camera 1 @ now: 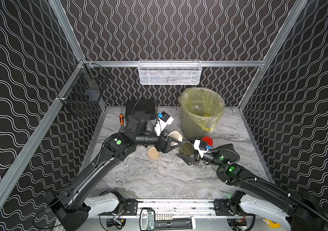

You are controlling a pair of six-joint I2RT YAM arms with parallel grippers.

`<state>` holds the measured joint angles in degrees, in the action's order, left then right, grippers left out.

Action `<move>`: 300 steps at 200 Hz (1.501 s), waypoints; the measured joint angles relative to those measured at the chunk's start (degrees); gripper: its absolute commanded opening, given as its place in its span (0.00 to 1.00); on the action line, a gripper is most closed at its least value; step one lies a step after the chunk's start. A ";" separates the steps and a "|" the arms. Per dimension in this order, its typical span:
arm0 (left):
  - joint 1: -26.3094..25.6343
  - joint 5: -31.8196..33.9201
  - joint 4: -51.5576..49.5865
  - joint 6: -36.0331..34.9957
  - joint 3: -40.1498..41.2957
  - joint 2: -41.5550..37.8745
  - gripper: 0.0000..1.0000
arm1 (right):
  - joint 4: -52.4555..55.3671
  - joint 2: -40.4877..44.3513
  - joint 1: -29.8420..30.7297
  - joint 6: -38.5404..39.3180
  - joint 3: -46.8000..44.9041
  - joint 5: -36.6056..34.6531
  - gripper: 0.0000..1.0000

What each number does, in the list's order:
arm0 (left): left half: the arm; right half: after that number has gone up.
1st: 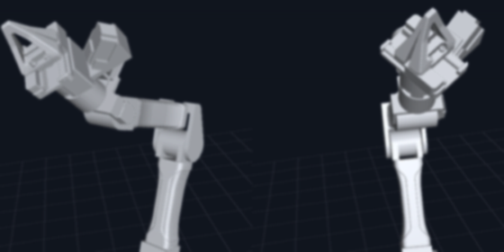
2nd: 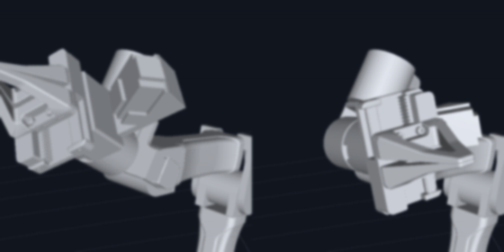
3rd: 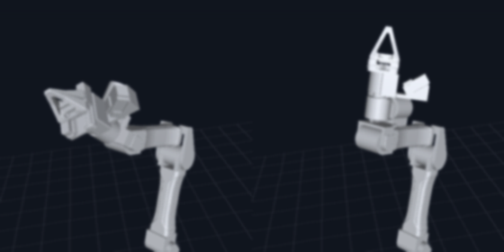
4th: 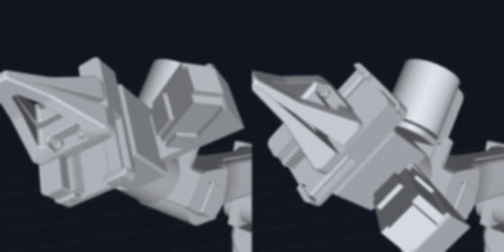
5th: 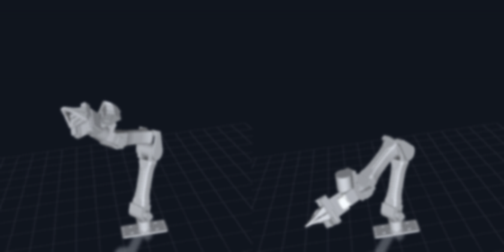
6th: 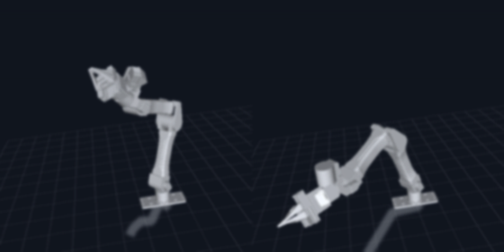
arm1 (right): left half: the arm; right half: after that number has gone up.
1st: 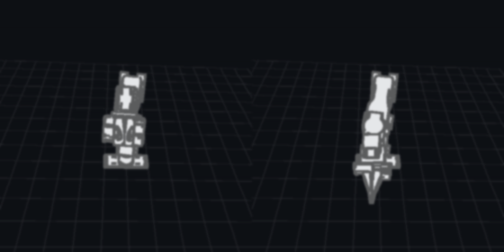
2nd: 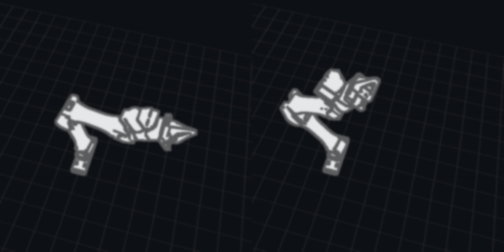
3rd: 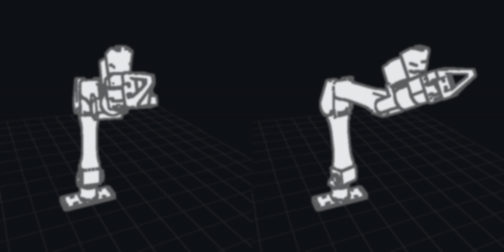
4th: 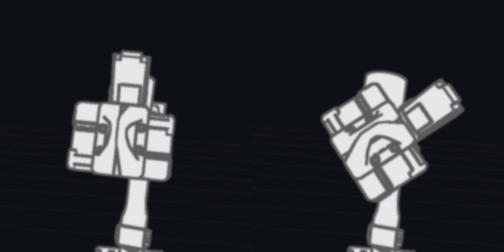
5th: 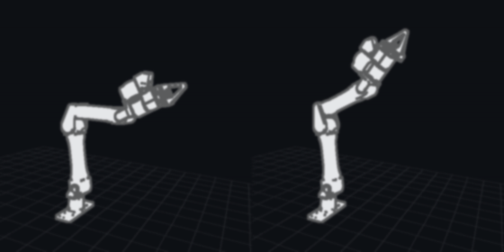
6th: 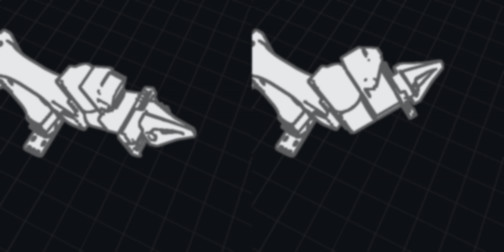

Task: Empty moldy tea leaves from jars
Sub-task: Unscrew the lid from the jar.

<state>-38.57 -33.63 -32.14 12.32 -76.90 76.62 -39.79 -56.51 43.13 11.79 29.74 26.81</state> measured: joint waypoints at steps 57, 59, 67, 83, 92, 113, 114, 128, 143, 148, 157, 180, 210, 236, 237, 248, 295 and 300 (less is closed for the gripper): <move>0.20 1.88 4.48 10.62 2.62 0.44 0.56 | 4.11 0.04 0.70 5.97 0.94 -6.27 0.36; 0.20 2.05 4.85 11.47 2.91 0.44 0.56 | 4.33 0.04 0.81 6.58 0.94 -6.80 0.36; 0.22 2.69 6.14 14.38 3.96 0.42 0.57 | 5.01 0.04 1.11 8.87 0.92 -8.72 0.36; 0.26 3.69 9.05 19.32 5.75 0.24 0.63 | 5.51 0.02 1.60 13.62 0.79 -12.17 0.36; 0.26 4.11 10.19 21.51 6.38 0.11 0.73 | 5.51 0.02 1.81 15.98 0.72 -13.66 0.36; 0.26 4.63 11.52 24.94 6.32 0.07 0.99 | 4.42 0.31 2.12 20.33 0.57 -16.00 0.35; 0.26 4.59 11.54 25.40 6.25 0.09 0.99 | 4.33 0.35 2.12 20.72 0.55 -16.11 0.36; 0.11 3.52 11.34 27.91 4.70 0.44 0.99 | 3.48 0.83 2.12 22.80 0.26 -16.90 0.35; 0.13 3.23 10.58 27.96 2.86 0.70 0.99 | 2.23 1.60 2.10 23.58 -0.07 -17.51 0.35; 0.09 3.48 10.12 27.87 2.29 0.68 0.99 | 2.05 1.81 2.08 23.58 -0.15 -17.55 0.35; 0.09 4.13 9.27 27.15 1.57 0.17 0.99 | 1.77 2.21 2.08 23.54 -0.26 -17.68 0.35; 0.09 6.12 8.68 23.10 1.31 -3.15 0.99 | 2.23 3.41 2.08 22.67 -0.57 -17.44 0.35; 0.09 6.05 7.98 12.92 -1.31 -5.29 0.98 | 2.51 4.98 2.08 20.48 -0.94 -15.58 0.35; 0.09 4.37 3.30 1.86 -4.98 -2.64 0.99 | 3.56 6.08 2.08 20.11 -0.61 -13.90 0.35; 0.09 4.35 3.19 1.60 -5.05 -2.54 0.99 | 3.72 6.14 2.08 20.11 -0.52 -13.81 0.35; 0.07 4.11 0.76 -1.99 -6.01 -0.98 0.99 | 4.55 6.47 2.08 19.91 -0.09 -12.92 0.35; -0.04 0.00 -2.56 -9.42 -7.45 1.88 0.95 | 7.28 7.08 2.10 17.77 1.44 -10.73 0.35; -0.07 -0.39 -2.71 -9.51 -7.41 2.14 0.95 | 7.28 7.08 2.10 17.79 1.53 -10.62 0.35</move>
<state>-38.63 -34.02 -34.85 2.81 -84.31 78.76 -32.51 -49.43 45.23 29.58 31.27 16.19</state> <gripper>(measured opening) 0.964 0.823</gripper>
